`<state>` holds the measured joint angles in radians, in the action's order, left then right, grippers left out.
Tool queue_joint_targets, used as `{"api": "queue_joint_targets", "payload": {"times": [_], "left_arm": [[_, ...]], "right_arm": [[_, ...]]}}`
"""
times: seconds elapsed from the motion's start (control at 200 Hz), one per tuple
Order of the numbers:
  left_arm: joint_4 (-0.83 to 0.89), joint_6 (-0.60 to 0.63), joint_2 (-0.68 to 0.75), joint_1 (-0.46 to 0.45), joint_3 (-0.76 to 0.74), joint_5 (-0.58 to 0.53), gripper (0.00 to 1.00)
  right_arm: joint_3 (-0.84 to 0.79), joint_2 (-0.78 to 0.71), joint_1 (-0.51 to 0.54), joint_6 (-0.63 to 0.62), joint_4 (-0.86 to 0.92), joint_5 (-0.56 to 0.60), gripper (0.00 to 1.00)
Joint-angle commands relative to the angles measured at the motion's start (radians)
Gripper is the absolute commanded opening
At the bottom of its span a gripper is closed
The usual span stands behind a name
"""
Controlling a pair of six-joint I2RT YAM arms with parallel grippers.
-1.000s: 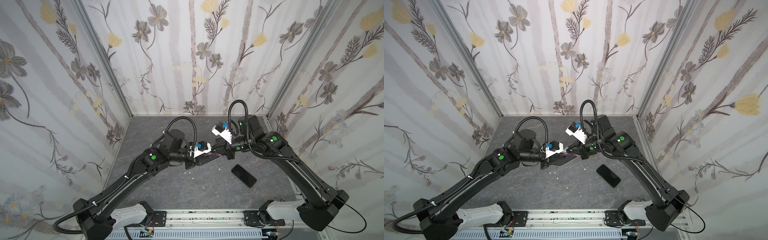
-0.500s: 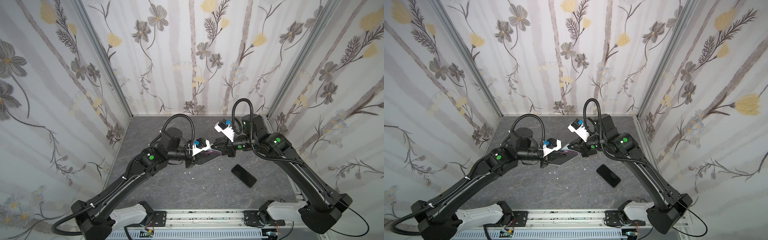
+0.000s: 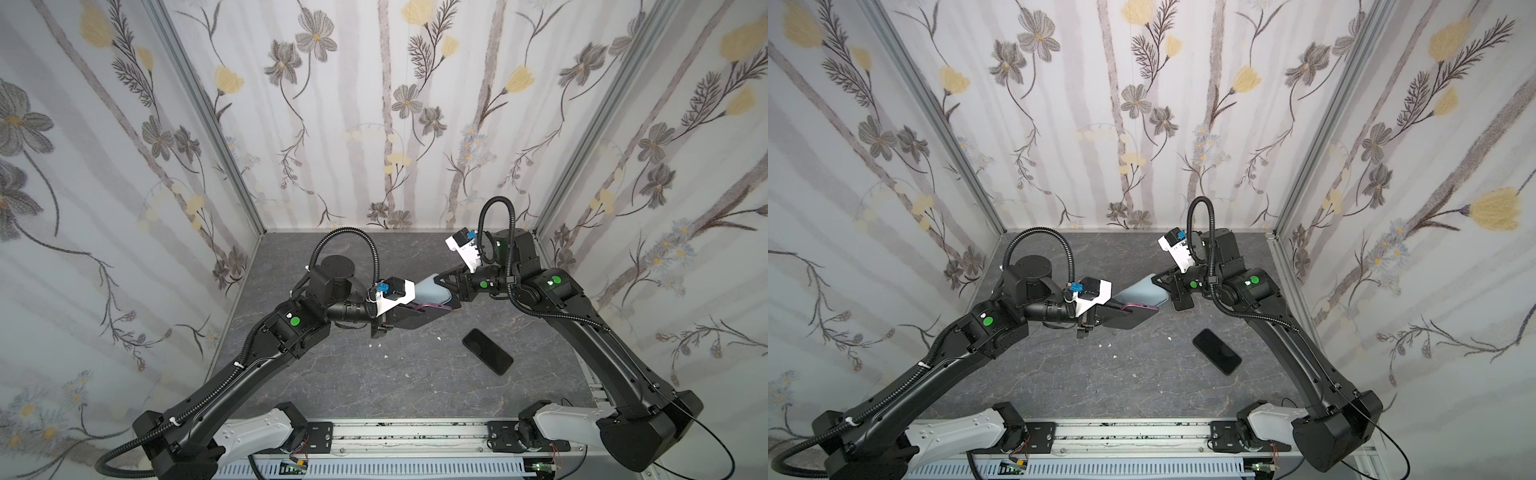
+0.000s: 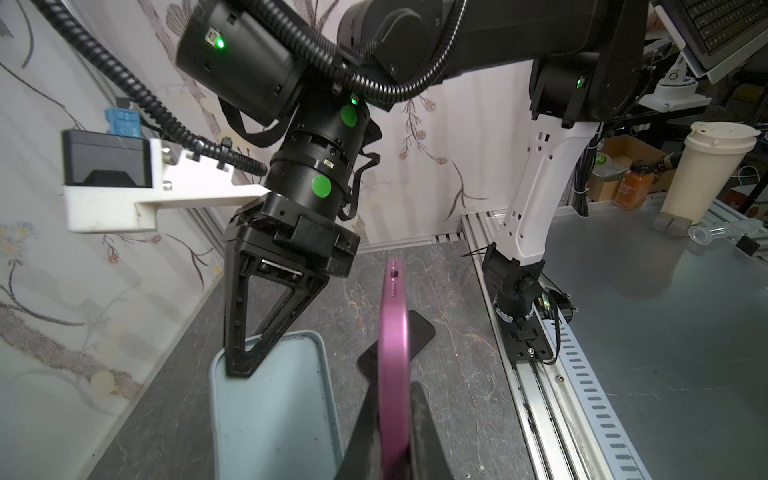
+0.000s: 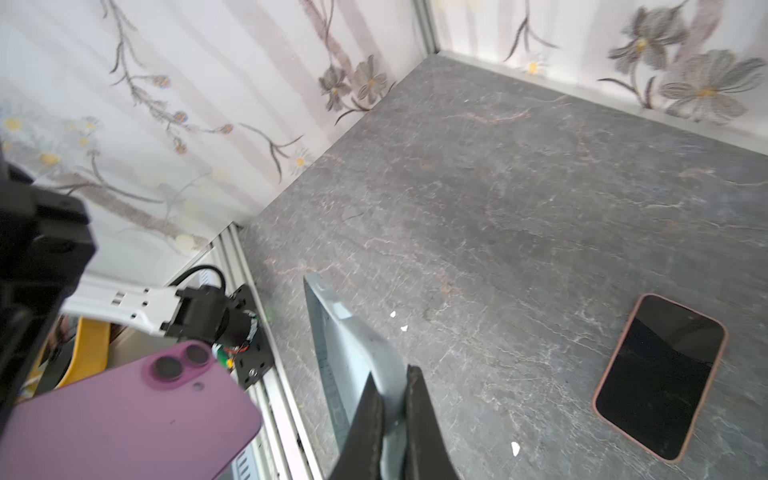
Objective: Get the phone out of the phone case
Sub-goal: 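Draw the left gripper with the purple phone away from the right gripper holding the case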
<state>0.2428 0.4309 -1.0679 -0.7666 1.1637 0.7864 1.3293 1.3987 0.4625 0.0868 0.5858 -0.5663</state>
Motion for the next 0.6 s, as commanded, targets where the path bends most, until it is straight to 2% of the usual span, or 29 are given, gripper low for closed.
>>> {"api": "queue_joint_targets", "payload": {"times": [0.0,0.2,0.36,0.595], "left_arm": [[-0.247,-0.107,0.048,0.007,-0.074,-0.006,0.0],[-0.649,-0.362,0.128,0.061,-0.274,-0.097,0.0],[-0.661,-0.492,0.116,0.123,-0.303,-0.248,0.0],[-0.647,-0.726,0.074,0.297,-0.361,-0.17,0.0]], "right_arm": [[-0.076,-0.05,-0.033,0.107,-0.184,0.074,0.0],[-0.235,-0.156,-0.073,0.19,-0.359,0.109,0.0],[-0.305,-0.217,-0.092,0.2,-0.417,0.157,0.0],[-0.359,-0.234,-0.101,0.197,-0.446,0.21,0.0]]}}
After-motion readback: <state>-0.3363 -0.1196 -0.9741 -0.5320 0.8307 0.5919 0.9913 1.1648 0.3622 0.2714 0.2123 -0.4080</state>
